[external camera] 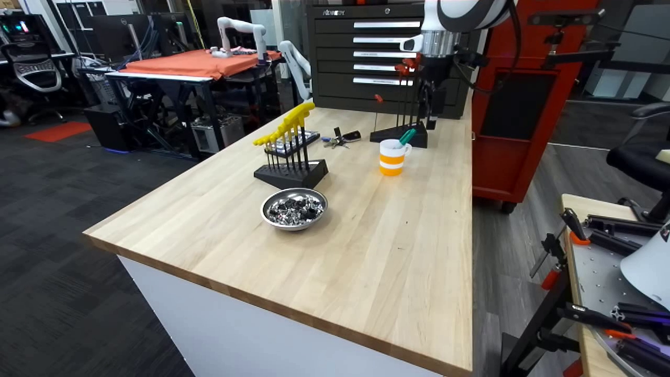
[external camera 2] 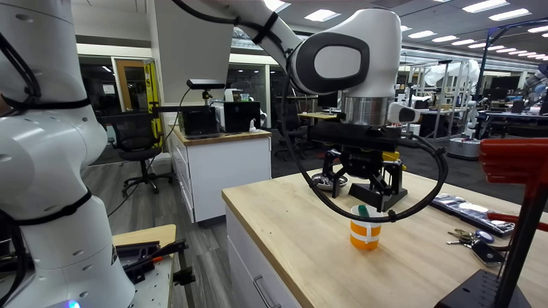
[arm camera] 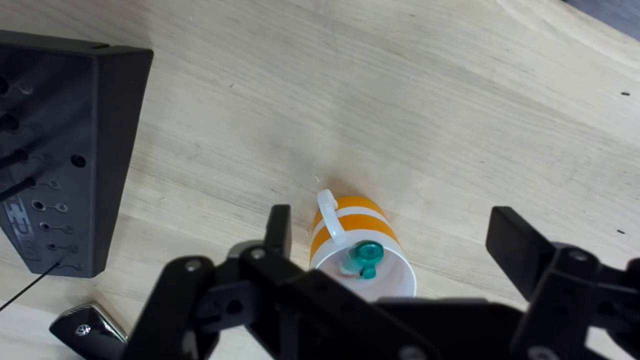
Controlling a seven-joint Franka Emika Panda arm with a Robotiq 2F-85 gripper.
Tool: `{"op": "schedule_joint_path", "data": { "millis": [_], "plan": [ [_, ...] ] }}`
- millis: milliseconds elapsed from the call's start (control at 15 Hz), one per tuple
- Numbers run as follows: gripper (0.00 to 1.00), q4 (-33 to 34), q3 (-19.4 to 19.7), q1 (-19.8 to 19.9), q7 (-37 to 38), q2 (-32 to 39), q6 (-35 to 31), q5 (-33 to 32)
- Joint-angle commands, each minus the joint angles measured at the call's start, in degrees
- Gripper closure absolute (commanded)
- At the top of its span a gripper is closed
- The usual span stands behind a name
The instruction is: Take the marker from the cup and put it on the table
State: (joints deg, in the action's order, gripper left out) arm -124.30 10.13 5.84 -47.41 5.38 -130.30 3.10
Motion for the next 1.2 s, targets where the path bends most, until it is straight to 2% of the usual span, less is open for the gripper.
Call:
{"op": "schedule_joint_path", "data": {
  "millis": [0, 1133],
  "plan": [
    [0.0, 3.1, -1.7, 1.8, -2.1, 2.2, 2.0, 1.4],
    [0.0, 5.0, -4.4, 3.0, -5.1, 5.8, 1.2, 3.2]
  ]
}}
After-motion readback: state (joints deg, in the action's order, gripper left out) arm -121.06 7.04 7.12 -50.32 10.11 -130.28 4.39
